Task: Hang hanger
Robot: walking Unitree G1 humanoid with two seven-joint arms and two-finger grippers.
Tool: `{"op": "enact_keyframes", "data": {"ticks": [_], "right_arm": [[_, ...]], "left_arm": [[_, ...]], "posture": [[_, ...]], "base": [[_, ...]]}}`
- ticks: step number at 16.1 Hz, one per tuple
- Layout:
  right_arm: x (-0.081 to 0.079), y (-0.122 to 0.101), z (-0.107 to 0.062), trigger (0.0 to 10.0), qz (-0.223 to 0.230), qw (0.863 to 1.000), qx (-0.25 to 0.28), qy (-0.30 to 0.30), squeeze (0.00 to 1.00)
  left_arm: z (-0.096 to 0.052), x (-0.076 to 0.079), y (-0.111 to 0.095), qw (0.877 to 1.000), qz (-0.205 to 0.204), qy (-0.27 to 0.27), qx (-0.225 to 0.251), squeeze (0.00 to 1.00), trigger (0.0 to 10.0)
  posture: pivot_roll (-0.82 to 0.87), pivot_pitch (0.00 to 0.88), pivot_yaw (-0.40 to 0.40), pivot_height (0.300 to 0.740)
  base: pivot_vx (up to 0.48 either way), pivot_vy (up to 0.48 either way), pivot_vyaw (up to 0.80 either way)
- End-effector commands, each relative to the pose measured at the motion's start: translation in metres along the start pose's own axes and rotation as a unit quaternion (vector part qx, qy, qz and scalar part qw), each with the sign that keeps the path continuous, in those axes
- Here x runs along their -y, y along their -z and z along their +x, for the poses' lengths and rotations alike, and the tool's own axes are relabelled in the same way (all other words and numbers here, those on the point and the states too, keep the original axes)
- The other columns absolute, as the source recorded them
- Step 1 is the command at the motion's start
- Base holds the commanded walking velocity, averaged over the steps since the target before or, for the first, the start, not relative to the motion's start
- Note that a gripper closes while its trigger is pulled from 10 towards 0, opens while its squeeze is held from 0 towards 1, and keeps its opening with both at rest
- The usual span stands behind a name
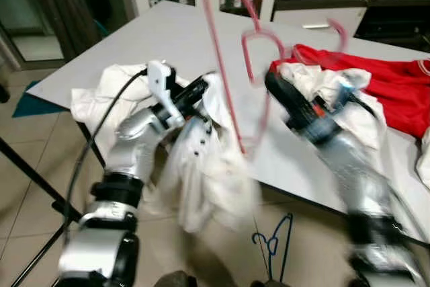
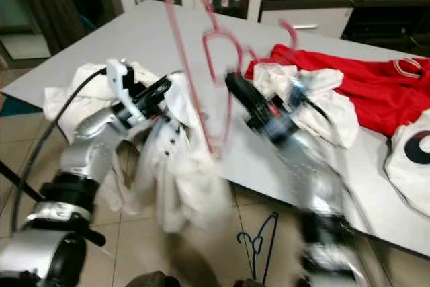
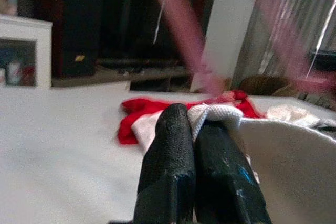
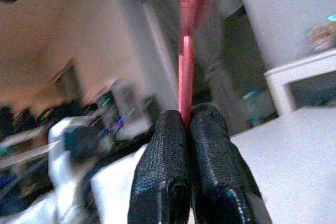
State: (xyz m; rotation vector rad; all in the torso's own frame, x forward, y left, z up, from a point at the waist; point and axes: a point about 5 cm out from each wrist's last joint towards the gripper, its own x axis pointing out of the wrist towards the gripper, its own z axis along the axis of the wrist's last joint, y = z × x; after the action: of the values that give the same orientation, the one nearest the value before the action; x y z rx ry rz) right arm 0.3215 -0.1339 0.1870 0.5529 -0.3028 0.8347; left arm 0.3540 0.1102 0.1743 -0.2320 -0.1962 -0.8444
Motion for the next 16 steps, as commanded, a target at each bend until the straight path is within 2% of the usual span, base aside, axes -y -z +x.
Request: {"op": "enact_keyframes", "data": {"ticks": [1, 2, 3, 4, 6, 16], "right_arm": [[0.007, -0.009, 0.010, 10.0, -0.021, 0.998, 0.038, 0.048, 0.00], [0.014, -0.016, 0.022, 10.0, -0.024, 0.992, 0.078, 0.099, 0.00], [0.018, -0.019, 0.025, 10.0, -0.031, 0.987, 0.092, 0.125, 0.00], [0.026, -0.027, 0.029, 10.0, -0.045, 0.978, 0.117, 0.169, 0.00], [0.034, -0.038, 0.031, 10.0, -0.082, 0.965, 0.133, 0.209, 0.00], [0.034, -0.038, 0.031, 10.0, -0.082, 0.965, 0.133, 0.209, 0.00]], "left_arm": [[0.000, 0.000, -0.009, 1.000, 0.010, -0.010, 0.016, 0.00, 10.0], [0.001, 0.001, -0.012, 0.999, 0.013, -0.018, 0.026, 0.00, 10.0], [0.000, 0.001, -0.014, 0.999, 0.016, -0.021, 0.030, 0.00, 10.0], [-0.001, 0.001, -0.019, 0.999, 0.024, -0.027, 0.037, 0.00, 10.0], [-0.003, 0.003, -0.028, 0.998, 0.041, -0.029, 0.048, 0.00, 10.0], [-0.003, 0.003, -0.028, 0.998, 0.041, -0.029, 0.048, 0.00, 10.0]], "posture": [[-0.01, 0.000, 0.032, 0.740], [0.00, 0.000, 0.029, 0.740], [0.00, 0.000, 0.029, 0.740], [0.00, 0.000, 0.027, 0.740], [0.01, 0.000, 0.026, 0.740], [0.01, 0.000, 0.026, 0.740]], "base": [[0.000, 0.000, 0.00], [0.000, 0.000, 0.00], [0.000, 0.000, 0.00], [0.000, 0.000, 0.00], [0.000, 0.000, 0.00], [0.000, 0.000, 0.00]]}}
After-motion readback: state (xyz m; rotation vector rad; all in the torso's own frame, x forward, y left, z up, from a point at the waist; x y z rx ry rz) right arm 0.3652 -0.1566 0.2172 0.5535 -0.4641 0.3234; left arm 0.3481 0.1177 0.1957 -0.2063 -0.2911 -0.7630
